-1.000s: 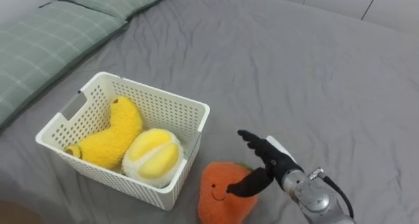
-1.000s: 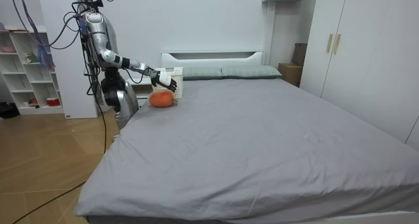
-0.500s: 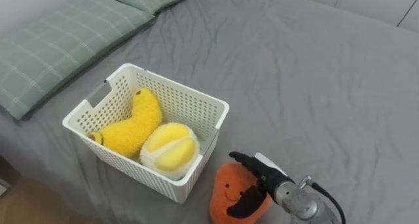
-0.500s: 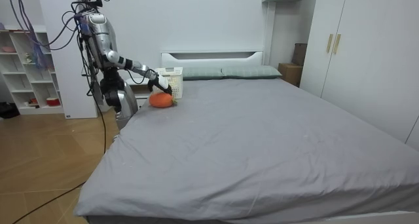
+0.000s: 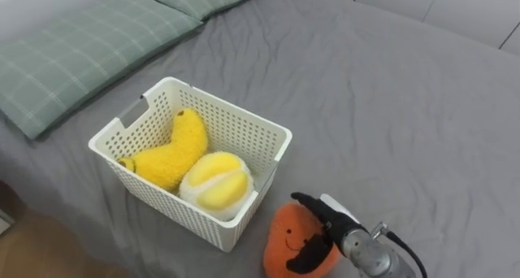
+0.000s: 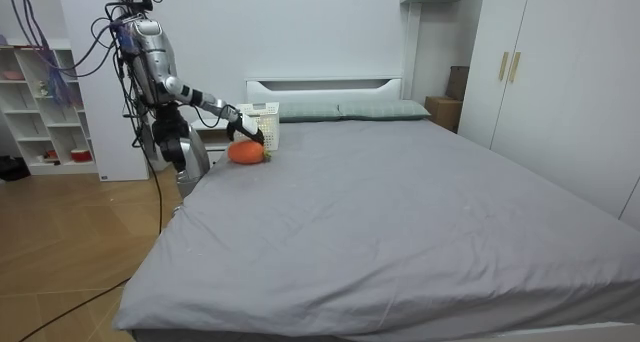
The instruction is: Collect toys from the bed
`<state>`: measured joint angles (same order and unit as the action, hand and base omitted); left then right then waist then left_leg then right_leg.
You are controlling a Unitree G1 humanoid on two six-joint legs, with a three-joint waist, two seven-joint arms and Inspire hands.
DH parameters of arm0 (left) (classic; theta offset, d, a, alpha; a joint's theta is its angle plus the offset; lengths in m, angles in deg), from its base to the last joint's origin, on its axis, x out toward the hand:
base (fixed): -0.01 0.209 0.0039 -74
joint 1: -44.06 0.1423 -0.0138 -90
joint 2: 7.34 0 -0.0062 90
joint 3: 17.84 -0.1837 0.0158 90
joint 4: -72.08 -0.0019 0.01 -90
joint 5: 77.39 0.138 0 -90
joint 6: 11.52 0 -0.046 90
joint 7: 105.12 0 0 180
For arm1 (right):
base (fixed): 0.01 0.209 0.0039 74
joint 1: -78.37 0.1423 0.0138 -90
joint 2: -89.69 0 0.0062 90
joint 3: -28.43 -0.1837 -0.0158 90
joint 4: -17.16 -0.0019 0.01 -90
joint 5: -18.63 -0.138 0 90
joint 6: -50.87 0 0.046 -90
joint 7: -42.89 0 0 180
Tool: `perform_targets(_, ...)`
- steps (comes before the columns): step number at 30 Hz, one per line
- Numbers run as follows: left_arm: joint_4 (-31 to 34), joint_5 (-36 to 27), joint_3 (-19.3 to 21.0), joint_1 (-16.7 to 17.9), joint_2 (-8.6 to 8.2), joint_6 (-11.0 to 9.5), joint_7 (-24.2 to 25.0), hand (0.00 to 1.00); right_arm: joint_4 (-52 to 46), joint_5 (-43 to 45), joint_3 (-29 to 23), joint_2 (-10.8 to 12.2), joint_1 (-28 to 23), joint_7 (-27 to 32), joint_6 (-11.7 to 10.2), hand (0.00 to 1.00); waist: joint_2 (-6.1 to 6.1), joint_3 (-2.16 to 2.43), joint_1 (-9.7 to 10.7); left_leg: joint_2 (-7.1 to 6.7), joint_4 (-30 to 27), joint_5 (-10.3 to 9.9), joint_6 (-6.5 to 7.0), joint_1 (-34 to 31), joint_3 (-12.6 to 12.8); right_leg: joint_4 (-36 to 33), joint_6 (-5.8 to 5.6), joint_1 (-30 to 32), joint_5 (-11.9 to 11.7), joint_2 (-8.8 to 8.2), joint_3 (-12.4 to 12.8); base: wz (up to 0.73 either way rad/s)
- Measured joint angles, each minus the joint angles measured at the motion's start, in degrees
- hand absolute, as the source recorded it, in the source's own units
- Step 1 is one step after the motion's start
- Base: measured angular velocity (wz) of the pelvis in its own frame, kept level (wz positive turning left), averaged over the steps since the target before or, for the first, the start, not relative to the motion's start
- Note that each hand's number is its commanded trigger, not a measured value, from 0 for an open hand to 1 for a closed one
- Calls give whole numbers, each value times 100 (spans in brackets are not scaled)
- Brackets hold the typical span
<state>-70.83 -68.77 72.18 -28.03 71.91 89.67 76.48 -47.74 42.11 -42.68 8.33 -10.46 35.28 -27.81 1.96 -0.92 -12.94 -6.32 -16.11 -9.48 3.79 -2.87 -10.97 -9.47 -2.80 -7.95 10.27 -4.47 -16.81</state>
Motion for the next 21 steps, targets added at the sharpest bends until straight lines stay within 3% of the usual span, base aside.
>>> perform_targets(4,-3,-9,-87,-3,23,-3,-11,0,169,23,-7,-37,52,222,-120,0,-68,-1,-10,-43,-57,29,18,-132,-61,-19,13,118,74,-23,-65,15)
perform_targets(10,-73,-15,-97,37,52,-2,-16,0,1323,250,-61,-97,757,377,-255,0,5,25,-28,-59,-39,111,31,-424,-93,-29,29,394,60,-43,-164,7)
perform_targets(12,-67,-19,-90,-28,65,-12,-18,0,1636,259,-60,-124,976,403,-365,0,56,14,-29,-73,-48,121,24,-544,-158,-26,32,476,55,-48,-265,16)
perform_targets(21,-69,-65,-83,-62,76,-152,-15,0,2336,370,-47,-134,1127,566,-713,0,123,-17,-226,-80,-37,122,18,-571,-225,-36,37,484,49,-60,-416,2)
